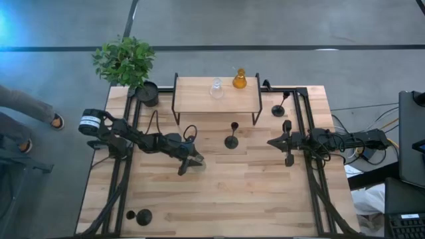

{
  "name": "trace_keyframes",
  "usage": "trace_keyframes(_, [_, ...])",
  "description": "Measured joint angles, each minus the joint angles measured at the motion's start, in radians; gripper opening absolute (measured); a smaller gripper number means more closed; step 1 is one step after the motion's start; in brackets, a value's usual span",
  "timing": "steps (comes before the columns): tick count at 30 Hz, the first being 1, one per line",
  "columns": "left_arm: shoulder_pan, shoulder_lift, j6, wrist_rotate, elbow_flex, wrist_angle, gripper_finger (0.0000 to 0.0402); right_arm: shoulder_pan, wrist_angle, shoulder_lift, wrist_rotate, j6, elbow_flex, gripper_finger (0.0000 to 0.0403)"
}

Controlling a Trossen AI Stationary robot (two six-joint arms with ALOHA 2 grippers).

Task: Pick & Place candle stick holders
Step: Put the green candle holder on the shelf

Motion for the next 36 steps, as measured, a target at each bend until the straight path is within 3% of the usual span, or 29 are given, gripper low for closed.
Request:
trace_keyframes(14, [0.0,-0.078,-0.08,0.002,0.077,-0.012,0.0145,0.0,0.0,0.0,0.0,-0.01,0.0,0.0008])
trace_keyframes(21, [0.003,-0.219,-0.07,-0.022,0.161,-0.214,0.0138,0.0,0.0,0.0,0.0,-0.009,0.0,0.0008])
trace_keyframes(25, [0.003,-0.31,-0.007,-0.109,0.249,-0.409,0.014,0.0,0.0,0.0,0.0,-0.003,0.0,0.0008])
trace_keyframes(30, [0.02,-0.393,0.107,-0.333,0.38,-0.665,0.0141,0.0,0.0,0.0,0.0,-0.008,0.0,0.0008])
trace_keyframes(36, [0.113,-0.434,0.142,-0.511,0.478,-0.769,0.0141,0.0,0.0,0.0,0.0,0.0,0.0,0.0008])
